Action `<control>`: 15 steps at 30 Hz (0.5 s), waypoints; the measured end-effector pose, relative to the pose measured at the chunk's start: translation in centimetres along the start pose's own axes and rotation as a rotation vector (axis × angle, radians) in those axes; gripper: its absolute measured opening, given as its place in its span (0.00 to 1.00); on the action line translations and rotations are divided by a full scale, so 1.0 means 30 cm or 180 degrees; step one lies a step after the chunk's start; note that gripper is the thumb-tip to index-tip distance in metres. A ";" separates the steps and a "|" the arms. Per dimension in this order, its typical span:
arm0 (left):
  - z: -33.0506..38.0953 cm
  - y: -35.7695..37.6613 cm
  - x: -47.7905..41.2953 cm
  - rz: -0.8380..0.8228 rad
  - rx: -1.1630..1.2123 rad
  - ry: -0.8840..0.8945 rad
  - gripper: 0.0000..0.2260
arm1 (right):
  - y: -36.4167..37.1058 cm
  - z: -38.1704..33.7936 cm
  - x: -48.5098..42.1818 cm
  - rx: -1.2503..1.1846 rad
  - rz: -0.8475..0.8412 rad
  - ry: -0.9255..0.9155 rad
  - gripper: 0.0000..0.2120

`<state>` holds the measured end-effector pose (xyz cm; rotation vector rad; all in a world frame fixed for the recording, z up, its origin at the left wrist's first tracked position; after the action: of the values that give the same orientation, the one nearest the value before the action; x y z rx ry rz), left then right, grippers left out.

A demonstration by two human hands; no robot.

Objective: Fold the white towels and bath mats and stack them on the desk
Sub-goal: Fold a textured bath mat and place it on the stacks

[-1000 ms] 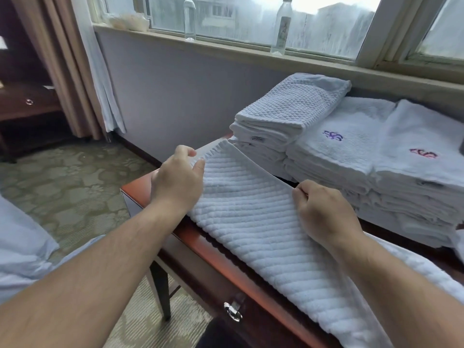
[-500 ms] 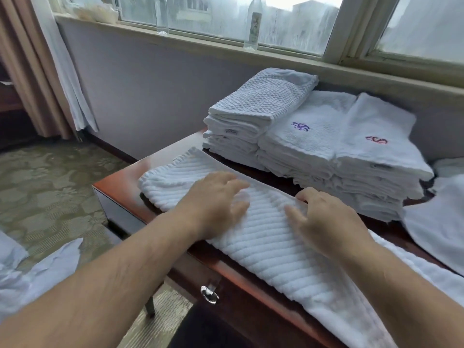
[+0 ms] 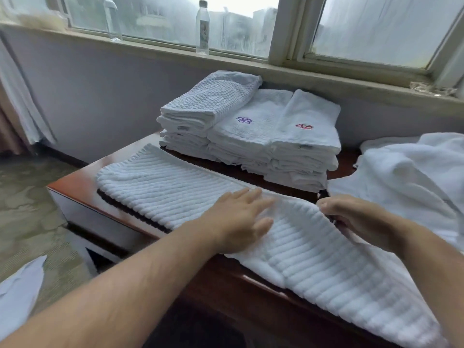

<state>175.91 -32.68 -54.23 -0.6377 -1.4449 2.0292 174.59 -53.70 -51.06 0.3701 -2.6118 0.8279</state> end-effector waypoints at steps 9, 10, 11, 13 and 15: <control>0.089 0.055 -0.103 -0.0159 -0.0077 -0.0273 0.32 | -0.164 0.124 0.087 0.1457 0.1219 0.0283 0.14; 0.109 0.059 -0.115 -0.0127 -0.0044 -0.0238 0.32 | -0.191 0.110 0.094 0.1686 0.1708 0.0164 0.13; 0.133 0.063 -0.128 -0.0070 0.0001 -0.0141 0.31 | -0.214 0.096 0.107 0.1650 0.2121 0.0031 0.13; 0.175 0.073 -0.149 0.0002 0.0013 0.0105 0.29 | -0.234 0.094 0.113 0.1658 0.2584 -0.0084 0.15; 0.188 0.088 -0.155 -0.0025 -0.0133 0.0179 0.28 | -0.221 0.145 0.091 0.2113 0.2565 0.0218 0.17</control>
<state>175.11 -40.38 -54.74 -0.7001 -1.4582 1.9639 173.32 -61.92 -49.88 -0.5934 -2.3166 1.9188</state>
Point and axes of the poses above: each hand's wrist, its own x-axis away from the middle knuckle, its own y-axis out of the palm, z = x × y, the point moved 6 cm from there along -x, towards the middle knuckle, and after that the axes turned 11 degrees about y, right-handed, at the moved point
